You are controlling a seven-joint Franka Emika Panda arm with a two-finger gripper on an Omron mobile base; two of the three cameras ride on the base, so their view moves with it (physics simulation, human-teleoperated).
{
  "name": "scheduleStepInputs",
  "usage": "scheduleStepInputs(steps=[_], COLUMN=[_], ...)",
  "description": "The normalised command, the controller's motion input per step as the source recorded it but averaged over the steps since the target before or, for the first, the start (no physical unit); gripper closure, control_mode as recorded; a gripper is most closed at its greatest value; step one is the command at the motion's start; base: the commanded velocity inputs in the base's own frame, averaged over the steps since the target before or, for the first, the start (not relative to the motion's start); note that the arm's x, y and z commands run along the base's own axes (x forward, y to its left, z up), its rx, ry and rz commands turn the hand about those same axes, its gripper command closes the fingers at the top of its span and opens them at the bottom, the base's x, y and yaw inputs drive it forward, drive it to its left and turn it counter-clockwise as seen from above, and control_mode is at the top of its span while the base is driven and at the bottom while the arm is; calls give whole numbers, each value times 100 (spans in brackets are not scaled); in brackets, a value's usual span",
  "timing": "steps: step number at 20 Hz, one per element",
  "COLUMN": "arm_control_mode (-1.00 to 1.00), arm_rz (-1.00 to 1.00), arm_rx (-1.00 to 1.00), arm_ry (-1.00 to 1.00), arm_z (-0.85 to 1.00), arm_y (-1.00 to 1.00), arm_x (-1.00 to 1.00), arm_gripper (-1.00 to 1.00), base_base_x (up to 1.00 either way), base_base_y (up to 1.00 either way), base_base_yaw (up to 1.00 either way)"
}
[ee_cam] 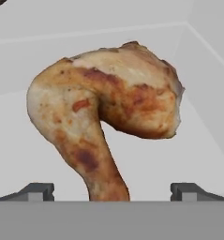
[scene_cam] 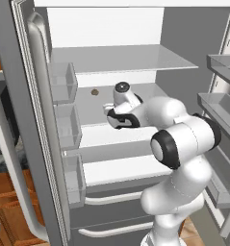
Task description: Take the chicken drumstick from the fridge and place it on the digital scale on the counter by the fridge. Wait a few seconds for a reading, then move it to the plate on the dining counter.
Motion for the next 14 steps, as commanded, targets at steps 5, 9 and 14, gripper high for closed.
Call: scheduleStepInputs(steps=[5,9,14], arm_control_mode=[-100,-100,-100], arm_rz=[0,0,0], arm_rx=[0,0,0], arm_ry=[0,0,1], arm_z=[-10,-29,-45], arm_y=[0,0,0], arm_x=[23,3,0], arm_gripper=[-100,-100,100], base_base_x=[0,0,0], base_base_y=[0,0,0], base_base_yaw=[0,0,0])
